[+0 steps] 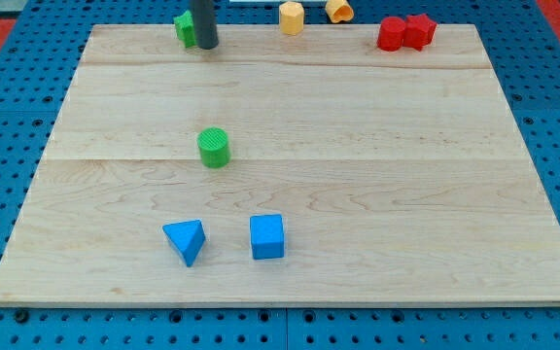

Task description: Slightly move the green star to the left

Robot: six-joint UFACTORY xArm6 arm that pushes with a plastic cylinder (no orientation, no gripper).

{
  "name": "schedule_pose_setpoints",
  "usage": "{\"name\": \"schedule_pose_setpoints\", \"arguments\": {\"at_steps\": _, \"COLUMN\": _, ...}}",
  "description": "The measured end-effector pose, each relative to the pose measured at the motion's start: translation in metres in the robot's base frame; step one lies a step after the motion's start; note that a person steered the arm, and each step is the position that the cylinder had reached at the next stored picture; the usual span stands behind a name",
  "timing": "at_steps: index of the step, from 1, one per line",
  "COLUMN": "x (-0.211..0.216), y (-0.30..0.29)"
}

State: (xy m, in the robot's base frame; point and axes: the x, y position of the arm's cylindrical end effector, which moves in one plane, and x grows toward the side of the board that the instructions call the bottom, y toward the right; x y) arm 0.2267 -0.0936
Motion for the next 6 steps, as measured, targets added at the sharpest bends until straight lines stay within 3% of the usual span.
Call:
{"name": "schedule_pose_setpoints", "arguments": {"at_steps": 2, "x": -0.025, "y": 0.017}}
{"name": "schedule_pose_setpoints", "arguments": {"at_steps": 3, "x": -0.032, "y": -0.028}}
{"name": "schedule_pose_setpoints", "arguments": {"at_steps": 4, "x": -0.005, "y": -0.062}}
{"name": "schedule_pose_setpoints", "arguments": {"at_steps": 5, "x": 0.044, "y": -0.054}}
{"name": "schedule_pose_setpoints", "arguments": {"at_steps": 6, "x": 0.118, "y": 0.042}}
